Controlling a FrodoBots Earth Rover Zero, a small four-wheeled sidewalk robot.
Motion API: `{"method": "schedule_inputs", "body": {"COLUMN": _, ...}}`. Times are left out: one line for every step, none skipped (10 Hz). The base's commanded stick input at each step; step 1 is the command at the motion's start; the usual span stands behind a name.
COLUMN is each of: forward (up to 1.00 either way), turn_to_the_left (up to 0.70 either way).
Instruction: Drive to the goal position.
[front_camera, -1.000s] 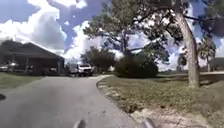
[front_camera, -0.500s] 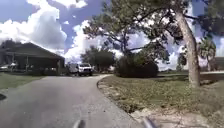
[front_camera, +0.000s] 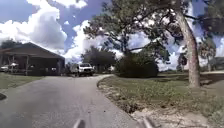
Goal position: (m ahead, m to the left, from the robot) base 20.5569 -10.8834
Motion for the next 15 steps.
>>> {"method": "schedule_inputs", "body": {"forward": 0.0, "turn_to_the_left": 0.42}}
{"method": "schedule_inputs", "body": {"forward": 0.0, "turn_to_the_left": 0.7}}
{"method": "schedule_inputs", "body": {"forward": 0.0, "turn_to_the_left": 0.7}}
{"method": "schedule_inputs", "body": {"forward": 0.0, "turn_to_the_left": 0.7}}
{"method": "schedule_inputs", "body": {"forward": 0.0, "turn_to_the_left": 0.7}}
{"method": "schedule_inputs", "body": {"forward": 0.0, "turn_to_the_left": 0.7}}
{"method": "schedule_inputs", "body": {"forward": 0.0, "turn_to_the_left": 0.7}}
{"method": "schedule_inputs", "body": {"forward": 0.0, "turn_to_the_left": 0.7}}
{"method": "schedule_inputs", "body": {"forward": 0.0, "turn_to_the_left": 0.7}}
{"method": "schedule_inputs", "body": {"forward": 0.0, "turn_to_the_left": 0.7}}
{"method": "schedule_inputs", "body": {"forward": 0.0, "turn_to_the_left": 0.7}}
{"method": "schedule_inputs", "body": {"forward": 0.0, "turn_to_the_left": 0.7}}
{"method": "schedule_inputs", "body": {"forward": 0.0, "turn_to_the_left": 0.7}}
{"method": "schedule_inputs", "body": {"forward": 0.0, "turn_to_the_left": 0.7}}
{"method": "schedule_inputs", "body": {"forward": 0.0, "turn_to_the_left": 0.7}}
